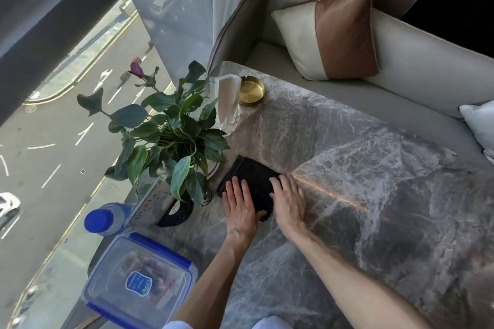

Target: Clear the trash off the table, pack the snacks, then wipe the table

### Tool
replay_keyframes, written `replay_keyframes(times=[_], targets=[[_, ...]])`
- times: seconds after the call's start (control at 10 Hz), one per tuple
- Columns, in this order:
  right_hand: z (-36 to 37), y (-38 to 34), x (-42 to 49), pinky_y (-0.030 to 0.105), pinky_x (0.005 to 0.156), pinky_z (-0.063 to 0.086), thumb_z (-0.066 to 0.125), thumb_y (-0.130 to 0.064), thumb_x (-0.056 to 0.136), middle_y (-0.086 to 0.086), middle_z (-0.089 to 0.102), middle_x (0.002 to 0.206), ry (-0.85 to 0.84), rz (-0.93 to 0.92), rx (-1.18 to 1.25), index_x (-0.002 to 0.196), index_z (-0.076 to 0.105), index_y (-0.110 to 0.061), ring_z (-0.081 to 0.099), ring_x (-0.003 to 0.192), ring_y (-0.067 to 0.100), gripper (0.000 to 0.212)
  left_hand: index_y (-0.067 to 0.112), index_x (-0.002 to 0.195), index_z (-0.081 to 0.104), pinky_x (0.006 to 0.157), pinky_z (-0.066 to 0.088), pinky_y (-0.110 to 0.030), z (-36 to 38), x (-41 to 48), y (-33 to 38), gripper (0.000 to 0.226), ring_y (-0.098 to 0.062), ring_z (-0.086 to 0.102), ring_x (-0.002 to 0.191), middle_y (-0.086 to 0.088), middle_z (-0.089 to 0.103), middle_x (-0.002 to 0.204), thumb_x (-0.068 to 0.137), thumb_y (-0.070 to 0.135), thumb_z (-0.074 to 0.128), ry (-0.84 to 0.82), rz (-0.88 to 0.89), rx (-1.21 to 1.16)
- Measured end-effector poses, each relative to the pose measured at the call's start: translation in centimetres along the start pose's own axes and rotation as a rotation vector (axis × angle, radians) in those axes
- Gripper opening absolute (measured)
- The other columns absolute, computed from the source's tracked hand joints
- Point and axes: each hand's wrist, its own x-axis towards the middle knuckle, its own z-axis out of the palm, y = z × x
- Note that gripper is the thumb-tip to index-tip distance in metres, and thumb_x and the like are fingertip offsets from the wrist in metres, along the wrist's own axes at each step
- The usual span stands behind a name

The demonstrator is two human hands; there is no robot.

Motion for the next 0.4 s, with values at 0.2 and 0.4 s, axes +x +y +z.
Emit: replay_keyframes(times=[0.2, 0.4], targets=[[-2.0, -1.3, 0.0, 0.041, 0.118, 0.023, 0.06, -0.024, 0.091, 0.002, 0.034, 0.151, -0.173, 0.024, -0.034, 0.145, 0.032, -0.023, 0.019, 0.148, 0.027, 0.061, 0.008, 0.152, -0.007, 0.121, 0.0, -0.054, -0.6, -1.5, 0.6, 0.097, -0.039, -0.016, 0.147, -0.02, -0.016, 0.16, 0.089, 0.051, 0.054, -0.018, -0.082, -0.044], [-4.0, 0.9, -3.2, 0.041, 0.118, 0.027, 0.057, -0.031, 0.093, 0.005, 0.026, 0.159, -0.159, -0.046, 0.099, 0.149, 0.031, -0.023, 0.025, 0.146, 0.026, 0.063, 0.012, 0.153, -0.001, 0.123, 0.003, -0.05, -1.0, -4.5, -1.1, 0.083, -0.036, -0.007, 0.15, -0.019, -0.003, 0.162, 0.095, 0.048, 0.045, 0.01, -0.029, -0.007]])
